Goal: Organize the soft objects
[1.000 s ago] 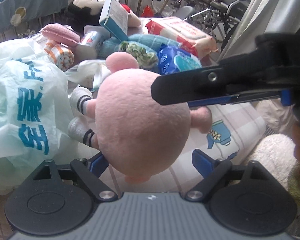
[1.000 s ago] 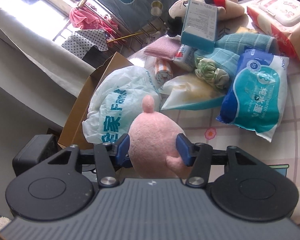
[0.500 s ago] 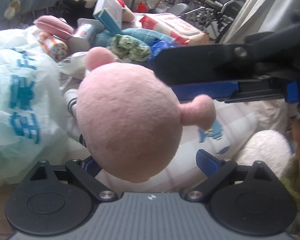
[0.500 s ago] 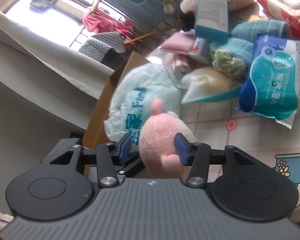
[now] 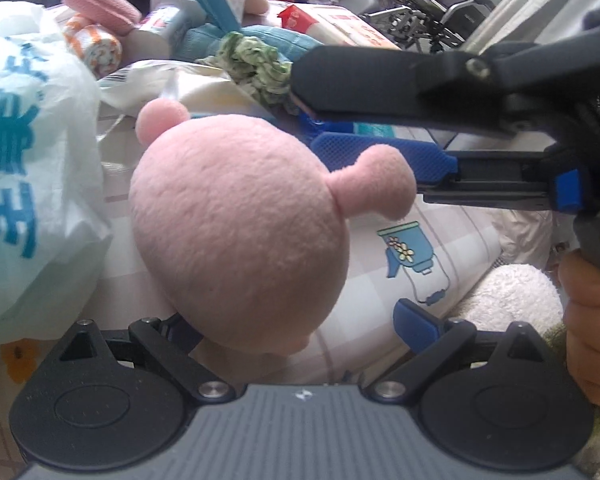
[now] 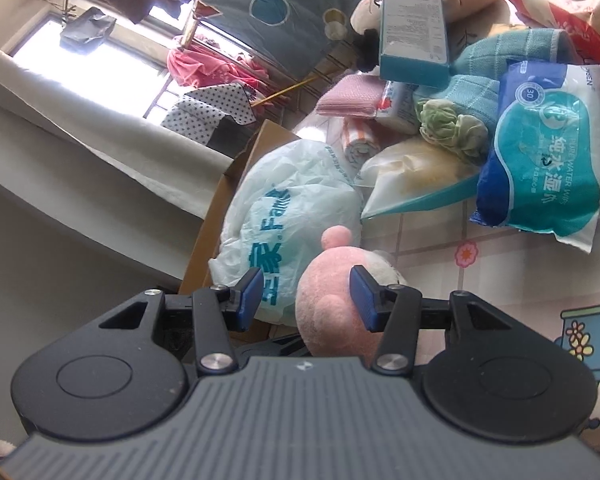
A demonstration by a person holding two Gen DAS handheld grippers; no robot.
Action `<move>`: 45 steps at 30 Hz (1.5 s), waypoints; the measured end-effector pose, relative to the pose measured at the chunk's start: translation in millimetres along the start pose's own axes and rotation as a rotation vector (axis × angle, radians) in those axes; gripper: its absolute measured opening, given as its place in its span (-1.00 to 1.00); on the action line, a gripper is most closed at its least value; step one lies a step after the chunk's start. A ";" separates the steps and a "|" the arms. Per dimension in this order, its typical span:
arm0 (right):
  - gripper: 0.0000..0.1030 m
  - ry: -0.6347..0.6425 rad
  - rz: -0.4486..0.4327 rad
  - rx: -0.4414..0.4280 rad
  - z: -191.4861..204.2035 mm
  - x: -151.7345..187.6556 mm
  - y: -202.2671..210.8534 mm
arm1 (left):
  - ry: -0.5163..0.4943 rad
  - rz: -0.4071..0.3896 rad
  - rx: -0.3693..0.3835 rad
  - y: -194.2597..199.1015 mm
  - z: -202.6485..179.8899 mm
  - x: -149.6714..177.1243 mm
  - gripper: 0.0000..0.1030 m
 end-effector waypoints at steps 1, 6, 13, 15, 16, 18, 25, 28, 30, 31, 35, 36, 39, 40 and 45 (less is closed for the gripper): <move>-0.06 -0.004 0.005 -0.001 0.0 -0.6 -2.7 | 0.002 -0.004 -0.007 1.2 1.1 0.5 0.93; -0.06 -0.050 0.013 -0.014 -2.2 0.4 -9.0 | -0.051 -0.024 -0.105 3.7 6.8 4.2 0.93; -0.04 -0.144 0.021 -0.046 -16.4 4.9 -12.4 | -0.183 -0.038 -0.251 9.4 7.3 10.5 0.93; -0.04 -0.168 0.022 -0.075 -18.8 5.0 -11.2 | -0.212 -0.038 -0.285 9.1 6.4 11.0 0.93; -0.03 -0.174 0.021 -0.075 -20.5 4.4 -10.8 | -0.220 -0.038 -0.295 9.0 6.5 11.4 0.93; 0.00 -0.159 0.015 -0.040 -25.3 4.6 -10.4 | -0.231 -0.034 -0.300 7.6 6.5 11.4 0.93; 0.32 -0.101 0.049 0.103 -42.1 8.1 -25.4 | -0.242 -0.023 -0.314 0.8 5.5 11.5 0.93; 0.41 -0.067 0.093 0.138 -41.2 13.3 -38.5 | -0.239 -0.023 -0.307 2.8 5.6 12.0 0.93; 0.50 -0.051 0.123 0.143 -39.6 16.2 -47.4 | -0.240 -0.024 -0.304 3.3 5.0 12.3 0.93; 0.51 -0.043 0.136 0.148 -39.3 17.8 -51.8 | -0.239 -0.025 -0.303 4.1 5.0 12.7 0.93; 0.37 0.033 0.160 0.164 -28.3 22.6 -57.1 | -0.234 -0.028 -0.292 11.0 5.4 15.8 0.93; 0.35 0.093 0.146 0.198 -21.9 20.5 -52.9 | -0.234 -0.031 -0.287 13.7 5.6 17.0 0.93; 0.34 0.354 0.066 0.330 9.1 11.5 -37.6 | -0.219 -0.031 -0.266 21.3 6.7 21.6 0.93; 0.35 0.459 0.034 0.375 21.5 9.0 -32.9 | -0.208 -0.031 -0.254 23.6 6.9 23.1 0.93; 0.37 1.024 -0.052 0.610 53.5 13.7 -29.7 | -0.164 -0.046 -0.238 37.6 12.3 28.3 0.93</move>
Point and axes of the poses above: each gripper's, at about its wrist camera, not at the fingertips, and y roughly against the way its jaws point, z to its left, x to its underside, the point moved 9 cm from there along -y, roughly the way its jaws point, and after that the axes turned 8 degrees about x, right-handed, at the moved point
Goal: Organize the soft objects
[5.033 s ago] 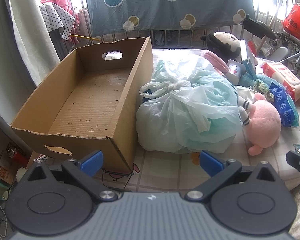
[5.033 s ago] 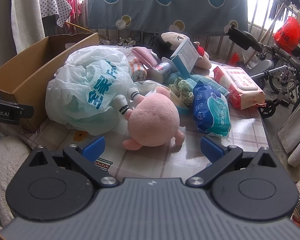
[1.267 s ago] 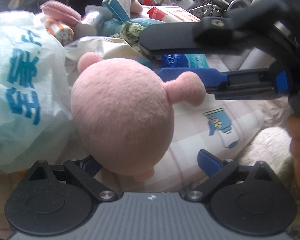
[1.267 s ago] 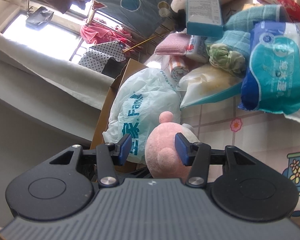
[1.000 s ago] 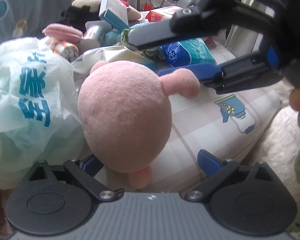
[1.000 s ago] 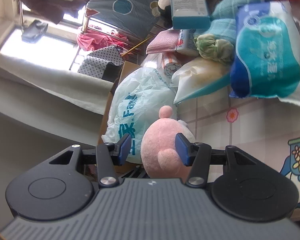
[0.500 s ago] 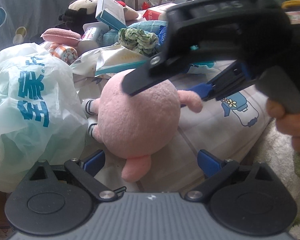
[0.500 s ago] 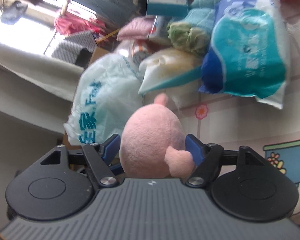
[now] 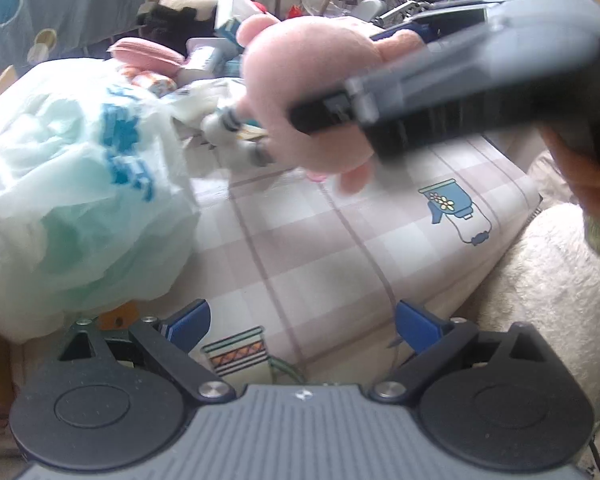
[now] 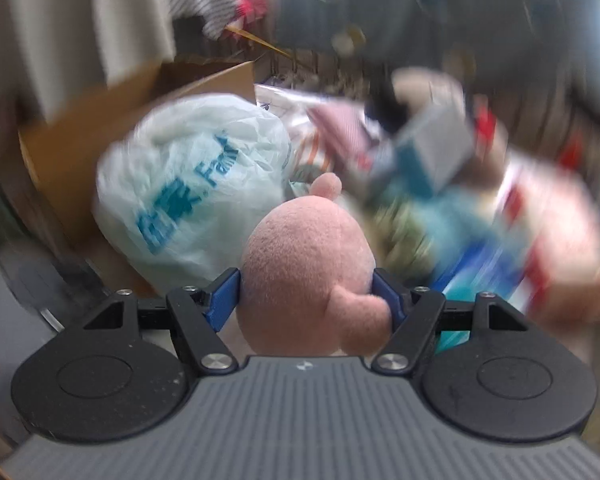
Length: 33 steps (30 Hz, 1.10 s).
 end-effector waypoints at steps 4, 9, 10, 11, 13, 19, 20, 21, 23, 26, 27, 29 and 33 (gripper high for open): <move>0.39 0.387 -0.046 0.042 24.3 20.0 -8.1 | 0.014 -0.010 -0.028 9.7 6.8 5.7 0.93; 0.47 0.662 -0.088 0.024 46.9 52.2 -7.3 | 0.052 -0.018 -0.039 20.4 14.9 10.0 0.93; 0.52 0.675 -0.099 0.015 47.8 53.6 -3.9 | 0.056 -0.020 -0.038 22.1 16.1 10.3 0.93; 0.55 0.672 -0.099 0.000 47.6 54.2 -0.8 | 0.058 -0.022 -0.037 24.3 16.4 10.1 0.93; 0.63 0.635 -0.100 -0.041 45.4 54.4 7.1 | 0.058 -0.028 -0.037 27.8 16.1 8.5 0.93; 0.70 0.456 -0.099 -0.114 30.2 60.2 25.0 | 0.064 -0.046 -0.013 31.6 9.8 2.7 0.93; 0.70 0.407 -0.093 -0.133 25.3 62.8 26.9 | 0.069 -0.044 -0.005 31.0 8.8 2.1 0.93; 0.70 0.357 -0.089 -0.148 20.1 65.3 29.6 | 0.072 -0.044 0.001 30.5 8.0 1.5 0.93; 0.70 0.236 -0.085 -0.178 5.3 69.0 35.7 | 0.076 -0.048 0.007 29.6 7.0 -0.9 0.93; 0.70 0.004 -0.092 -0.228 -22.0 75.6 47.3 | 0.090 -0.056 0.031 28.2 5.1 -6.2 0.93; 0.70 -0.084 -0.097 -0.237 -33.4 76.4 49.0 | 0.096 -0.055 0.044 26.7 4.2 -8.4 0.93; 0.80 -0.277 -0.108 -0.251 -57.5 77.8 49.7 | 0.116 -0.053 0.074 25.0 2.9 -12.4 0.93; 0.88 -0.619 -0.128 -0.323 -88.9 78.5 40.8 | 0.163 -0.054 0.139 23.1 0.6 -18.2 0.93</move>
Point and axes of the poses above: each gripper's, at about its wrist camera, not at the fingertips, and y roughly against the way its jaws point, z to its left, x to its underside, the point moved 9 cm from there along -y, roughly the way its jaws point, and after that the axes turned 8 degrees about x, right-handed, at the moved point
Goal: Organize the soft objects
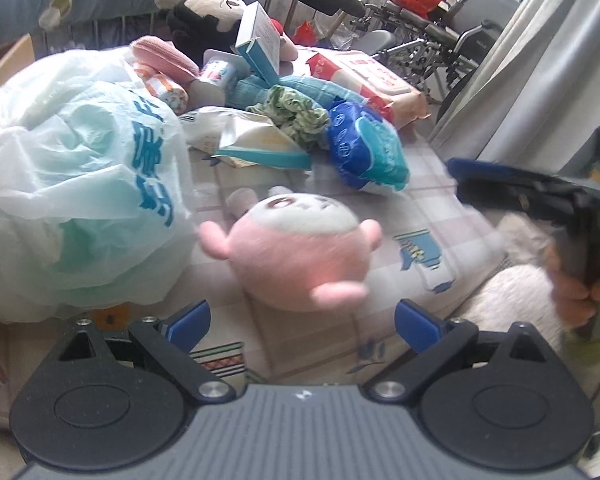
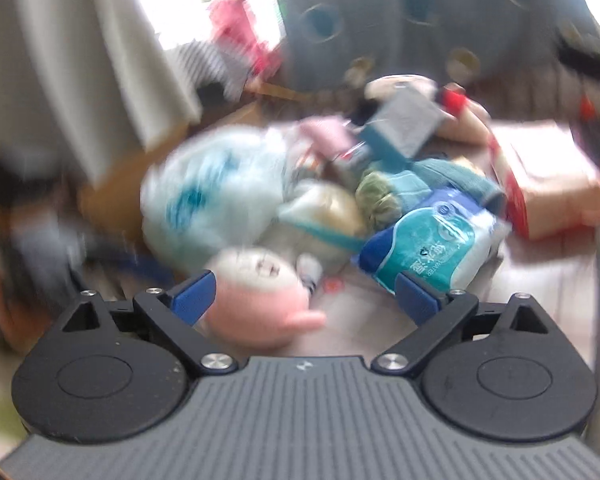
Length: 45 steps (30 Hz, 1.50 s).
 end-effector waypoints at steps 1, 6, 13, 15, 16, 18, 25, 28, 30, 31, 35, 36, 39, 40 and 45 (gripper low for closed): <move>0.88 -0.062 0.002 -0.014 -3.5 -1.9 -4.7 | 0.011 0.000 0.017 -0.1 -1.1 -0.8 0.93; 0.66 -0.250 0.115 -0.092 1.2 4.5 -53.8 | 0.033 0.019 0.024 -8.3 -3.7 -3.6 0.93; 0.21 -0.413 0.304 -0.154 11.4 38.4 -89.1 | 0.046 0.054 -0.035 -26.7 6.3 -7.8 0.93; 0.18 -0.423 0.332 -0.170 17.5 44.7 -82.0 | 0.041 0.058 -0.041 -28.2 7.0 -8.5 0.93; 0.18 -0.427 0.343 -0.181 20.4 47.4 -79.5 | 0.037 0.062 -0.042 -29.6 7.1 -8.6 0.93; 0.17 -0.450 0.363 -0.207 23.3 51.3 -75.8 | 0.027 0.074 -0.046 -33.6 6.4 -8.0 0.93; 0.23 -0.442 0.323 -0.164 6.7 39.3 -56.8 | -0.016 0.085 -0.088 -45.7 5.0 -13.7 0.93; 0.47 -0.401 0.223 -0.111 -7.0 11.5 -35.7 | -0.011 0.086 -0.093 -48.0 7.3 -17.0 0.93; 0.63 -0.352 0.153 -0.027 -18.9 -7.9 -26.5 | -0.005 0.084 -0.099 -51.0 9.6 -19.0 0.93; 0.75 -0.329 0.131 0.031 -25.3 -15.8 -25.5 | 0.001 0.084 -0.103 -52.6 10.6 -19.9 0.93; 0.96 -0.280 0.120 0.206 -53.4 -31.5 -41.2 | 0.017 0.072 -0.109 -55.4 13.2 -22.2 0.93; 0.96 -0.282 0.138 0.227 -60.1 -31.6 -49.5 | 0.020 0.068 -0.111 -55.1 13.8 -22.6 0.93; 0.97 -0.281 0.195 0.272 -73.0 -30.0 -78.0 | 0.029 0.059 -0.110 -54.7 15.1 -23.2 0.93; 0.98 -0.271 0.210 0.298 -76.4 -29.7 -84.6 | 0.034 0.058 -0.112 -55.2 16.1 -23.6 0.93; 0.98 -0.240 0.230 0.358 -81.2 -25.0 -102.9 | 0.077 0.047 -0.100 -57.6 20.9 -26.5 0.93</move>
Point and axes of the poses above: each gripper's, at about its wrist camera, not at the fingertips, and y roughly against the way its jaws point, z to its left, x to its underside, the point moved 9 cm from there along -y, roughly the way its jaws point, and after that the axes turned 8 degrees about x, right-handed, at the moved point
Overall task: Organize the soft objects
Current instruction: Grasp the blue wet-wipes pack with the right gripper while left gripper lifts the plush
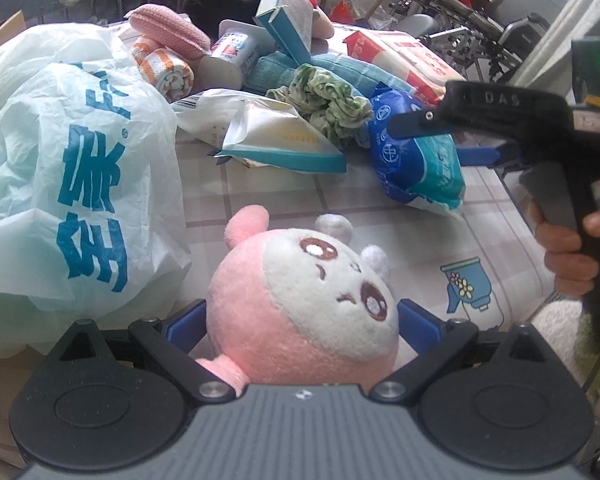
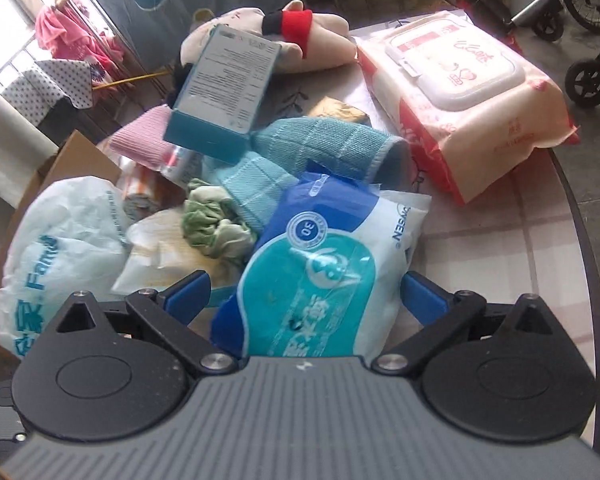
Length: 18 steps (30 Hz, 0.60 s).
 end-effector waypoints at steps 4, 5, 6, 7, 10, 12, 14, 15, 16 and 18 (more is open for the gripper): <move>0.98 -0.077 0.042 -0.015 -8.7 1.9 -11.0 | 0.049 -0.011 0.024 -1.1 5.0 -3.5 0.90; 0.98 -0.094 0.049 -0.022 -10.0 3.1 -14.3 | 0.056 -0.013 0.030 -1.2 5.4 -3.8 0.85; 0.98 -0.094 0.030 -0.027 -9.0 3.2 -12.5 | 0.062 -0.014 0.038 -1.1 5.4 -4.1 0.82; 0.98 -0.095 0.027 -0.030 -8.6 3.1 -13.5 | 0.066 -0.015 0.044 -1.1 5.3 -4.2 0.81; 0.88 -0.109 0.005 -0.043 -8.9 2.2 -13.0 | 0.072 -0.022 0.044 0.3 5.1 -4.0 0.76; 0.72 -0.110 -0.004 -0.031 -10.1 2.1 -10.4 | 0.069 -0.027 0.036 1.3 4.6 -3.5 0.74; 0.54 -0.121 -0.002 -0.042 -11.6 3.3 -8.9 | 0.064 -0.033 0.032 2.6 3.8 -2.7 0.73; 0.42 -0.117 -0.003 -0.043 -12.5 3.9 -6.9 | 0.059 -0.036 0.030 3.2 3.1 -2.2 0.72; 0.38 -0.123 -0.006 -0.047 -13.4 4.5 -5.1 | 0.053 -0.038 0.029 3.8 2.4 -1.8 0.71; 0.36 -0.142 -0.010 -0.050 -17.2 6.7 -1.4 | 0.047 -0.043 0.028 5.8 1.2 -1.4 0.69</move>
Point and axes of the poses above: each gripper's, at about its wrist camera, not at the fingertips, and y roughly against the way its jaws point, z to its left, x to its underside, the point moved 9 cm from there along -y, roughly the way its jaws point, and after that the axes turned 8 degrees about x, right-handed, at the moved point
